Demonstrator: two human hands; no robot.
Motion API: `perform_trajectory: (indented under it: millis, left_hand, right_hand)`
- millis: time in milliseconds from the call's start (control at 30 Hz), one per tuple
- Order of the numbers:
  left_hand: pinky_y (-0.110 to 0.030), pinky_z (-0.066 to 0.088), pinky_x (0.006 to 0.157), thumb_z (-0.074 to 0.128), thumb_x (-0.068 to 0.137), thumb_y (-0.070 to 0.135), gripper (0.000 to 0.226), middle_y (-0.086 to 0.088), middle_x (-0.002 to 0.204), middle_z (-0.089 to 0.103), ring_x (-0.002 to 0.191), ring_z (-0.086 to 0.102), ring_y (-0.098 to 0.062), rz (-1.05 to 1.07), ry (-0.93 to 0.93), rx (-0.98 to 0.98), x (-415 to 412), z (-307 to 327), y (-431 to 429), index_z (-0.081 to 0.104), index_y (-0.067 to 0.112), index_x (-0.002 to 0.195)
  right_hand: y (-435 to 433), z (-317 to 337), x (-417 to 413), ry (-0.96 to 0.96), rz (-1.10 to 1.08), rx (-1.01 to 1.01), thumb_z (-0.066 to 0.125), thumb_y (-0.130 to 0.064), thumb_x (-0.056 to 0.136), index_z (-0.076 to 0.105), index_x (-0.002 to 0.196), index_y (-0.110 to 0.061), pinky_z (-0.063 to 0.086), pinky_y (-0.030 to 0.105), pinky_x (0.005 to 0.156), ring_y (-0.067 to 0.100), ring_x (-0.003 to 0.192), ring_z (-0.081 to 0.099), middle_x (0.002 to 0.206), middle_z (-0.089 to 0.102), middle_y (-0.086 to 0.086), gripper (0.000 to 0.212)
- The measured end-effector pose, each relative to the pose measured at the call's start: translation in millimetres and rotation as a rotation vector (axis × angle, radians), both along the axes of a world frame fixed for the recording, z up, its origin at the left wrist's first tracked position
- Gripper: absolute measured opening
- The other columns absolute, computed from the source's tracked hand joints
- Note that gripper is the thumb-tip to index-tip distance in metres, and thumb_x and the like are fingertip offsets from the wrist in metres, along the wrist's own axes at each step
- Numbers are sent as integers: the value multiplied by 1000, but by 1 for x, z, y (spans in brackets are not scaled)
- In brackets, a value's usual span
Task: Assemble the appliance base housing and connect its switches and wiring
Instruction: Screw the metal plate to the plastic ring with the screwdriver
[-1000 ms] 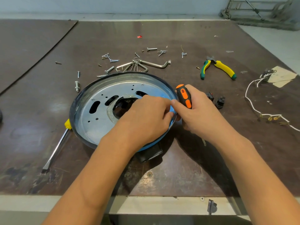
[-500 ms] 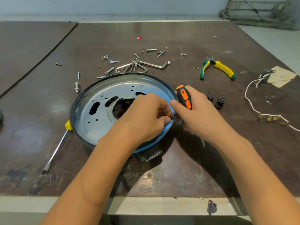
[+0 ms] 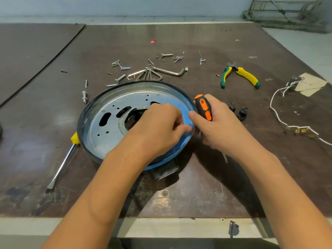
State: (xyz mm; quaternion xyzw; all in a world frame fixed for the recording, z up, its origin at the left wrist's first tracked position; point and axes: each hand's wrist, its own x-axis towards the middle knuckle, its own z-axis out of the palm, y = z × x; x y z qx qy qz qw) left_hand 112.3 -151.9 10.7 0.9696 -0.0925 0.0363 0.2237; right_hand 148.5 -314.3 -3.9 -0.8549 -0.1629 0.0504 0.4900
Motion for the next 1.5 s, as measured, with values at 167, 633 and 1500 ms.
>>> perform_trajectory:
  millis: [167,633,1500]
  left_hand:
    - [-3,36,61,70,90,22,9,13,84,65,69,53,7,-70,47,-66,-2,4,-1,75,27,96]
    - [-9,36,53,69,89,33,7,15,64,59,61,55,5,-6,48,-174,-2,4,2,71,30,82]
    - [3,35,59,71,89,25,19,17,61,54,65,50,21,53,88,-150,-4,4,0,63,35,76]
  right_hand:
    - [0,0,0,-33,-8,-29,59,-28,98,46,87,-22,35,15,39,3,42,48,68,49,-2,19]
    - [1,1,0,-7,7,6,59,-27,99,49,91,-21,35,10,38,0,42,53,68,51,-3,15]
    - [-4,7,1,-31,-29,37,70,-31,92,57,99,-6,39,27,47,13,50,41,65,45,6,29]
